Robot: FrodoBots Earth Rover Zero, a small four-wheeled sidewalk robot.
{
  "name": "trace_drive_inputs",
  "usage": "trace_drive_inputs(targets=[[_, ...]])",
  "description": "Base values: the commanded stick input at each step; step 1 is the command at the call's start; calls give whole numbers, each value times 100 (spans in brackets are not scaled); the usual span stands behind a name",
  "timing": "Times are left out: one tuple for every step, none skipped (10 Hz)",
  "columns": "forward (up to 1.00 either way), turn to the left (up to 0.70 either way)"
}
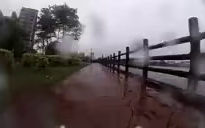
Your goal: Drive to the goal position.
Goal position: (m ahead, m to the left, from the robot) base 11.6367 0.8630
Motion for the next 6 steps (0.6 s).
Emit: trace_drive_inputs(targets=[[100,0],[100,0],[100,0],[100,0],[100,0],[100,0]])
